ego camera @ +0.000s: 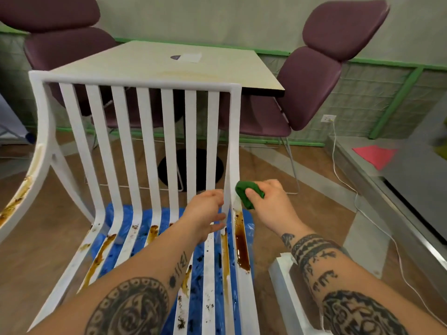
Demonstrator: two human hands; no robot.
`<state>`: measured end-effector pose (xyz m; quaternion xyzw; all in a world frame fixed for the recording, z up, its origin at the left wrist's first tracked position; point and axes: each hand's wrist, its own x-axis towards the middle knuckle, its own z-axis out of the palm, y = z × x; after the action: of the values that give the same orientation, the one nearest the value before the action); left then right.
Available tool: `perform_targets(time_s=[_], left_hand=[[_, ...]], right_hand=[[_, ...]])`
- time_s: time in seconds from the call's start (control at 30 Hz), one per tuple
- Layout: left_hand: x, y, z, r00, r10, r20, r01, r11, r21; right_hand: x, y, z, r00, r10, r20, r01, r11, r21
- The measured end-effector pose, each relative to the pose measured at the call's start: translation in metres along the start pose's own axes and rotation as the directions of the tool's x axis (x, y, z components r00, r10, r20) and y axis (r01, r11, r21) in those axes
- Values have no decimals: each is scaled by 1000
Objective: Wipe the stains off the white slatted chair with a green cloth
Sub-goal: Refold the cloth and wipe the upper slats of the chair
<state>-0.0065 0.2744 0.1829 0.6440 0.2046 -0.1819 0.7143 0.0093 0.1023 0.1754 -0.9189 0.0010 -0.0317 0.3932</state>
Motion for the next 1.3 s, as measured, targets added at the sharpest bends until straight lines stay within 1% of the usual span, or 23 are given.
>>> perform_targets(time_s=[0.07,0.13,0.23,0.33,0.4,0.53,0.63,0.67,0.7,0.73,0.77,0.87,0.97,1.1,1.2,1.23,1.3], left_hand=[[9,-9,6,998,-31,56,32,999,-28],[14,-14,11,994,-41,99,51,994,-94],[17,-21,11,992,-40,118,56,989,-140],[17,-28,5,991,-35,129,53,988,-144],[12,-30,1,987,-35,154,60,986,-158],[-3,-36,-6,979,-61,194,78,994,-80],[-14,-47,-13,968,-117,223,131,990,-47],[-19,-51,-15,963,-135,234,151,987,-52],[-23,-54,-16,959,-149,243,168,984,-58],[-27,-58,-16,956,-157,250,178,982,-64],[-30,-61,-16,954,-159,253,181,981,-68],[-37,-68,-11,953,-159,258,189,977,-96],[-39,-70,-5,966,-150,212,180,975,-130],[-47,-72,-4,964,-170,205,203,967,-152],[-50,-74,-15,965,-174,199,205,967,-151],[-51,-76,-20,966,-179,189,210,965,-159],[-51,-83,-29,964,-191,184,220,964,-149]], right_hand=[[2,-3,7,995,-101,-19,99,990,-103],[3,-2,13,988,-152,-8,148,969,-199],[4,-3,16,985,-170,37,173,942,-288],[0,-5,14,976,-183,120,215,896,-389],[-8,-6,11,971,-169,168,226,879,-419],[-27,-9,2,963,-118,241,209,893,-399],[-25,-14,-10,952,-15,305,103,956,-276],[-23,-14,-12,962,1,273,64,971,-230],[-22,-14,-13,979,8,203,30,982,-184],[-23,-14,-10,991,10,136,11,989,-149],[-25,-15,-6,995,0,102,15,990,-139],[-33,-12,8,993,-67,98,86,974,-212],[-42,-14,5,989,-67,129,97,966,-241],[-55,-16,-7,965,-25,260,89,967,-237],[-46,-24,-19,929,27,369,97,944,-314],[-42,-27,-21,933,29,360,99,938,-332],[-37,-28,-19,962,0,273,83,952,-294]])
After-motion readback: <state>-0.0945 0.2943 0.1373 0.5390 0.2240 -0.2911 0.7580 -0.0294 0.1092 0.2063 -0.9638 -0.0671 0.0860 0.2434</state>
